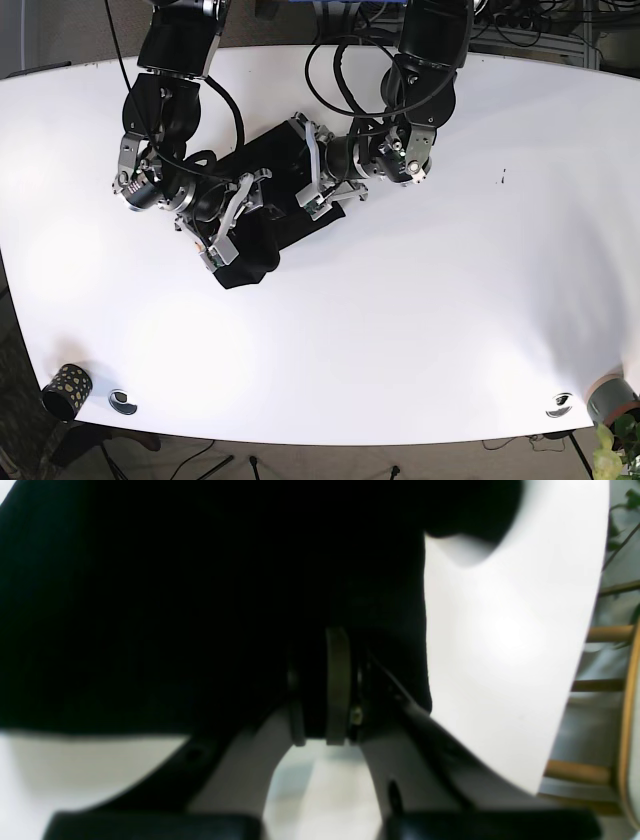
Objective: Fold the T-shirt properly
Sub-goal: 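Fold the bundle in half with the left gripper toward the right gripper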
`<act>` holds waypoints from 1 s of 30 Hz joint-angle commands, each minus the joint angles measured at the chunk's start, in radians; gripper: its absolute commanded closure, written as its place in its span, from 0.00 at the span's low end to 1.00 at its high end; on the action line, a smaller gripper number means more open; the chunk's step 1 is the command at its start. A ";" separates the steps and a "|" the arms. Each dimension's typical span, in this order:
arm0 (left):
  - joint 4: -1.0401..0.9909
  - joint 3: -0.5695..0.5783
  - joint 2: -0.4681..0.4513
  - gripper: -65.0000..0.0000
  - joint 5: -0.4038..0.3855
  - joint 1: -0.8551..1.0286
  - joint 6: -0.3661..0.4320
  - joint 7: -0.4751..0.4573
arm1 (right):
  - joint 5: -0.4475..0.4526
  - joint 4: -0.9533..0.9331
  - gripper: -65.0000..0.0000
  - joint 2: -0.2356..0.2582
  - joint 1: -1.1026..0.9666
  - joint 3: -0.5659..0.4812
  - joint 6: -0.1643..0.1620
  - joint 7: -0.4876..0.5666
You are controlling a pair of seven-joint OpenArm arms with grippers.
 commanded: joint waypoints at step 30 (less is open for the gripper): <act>0.477 -0.374 -0.277 0.94 0.013 0.054 0.002 0.005 | 0.023 0.212 0.28 -0.060 -0.108 -0.167 0.006 -0.051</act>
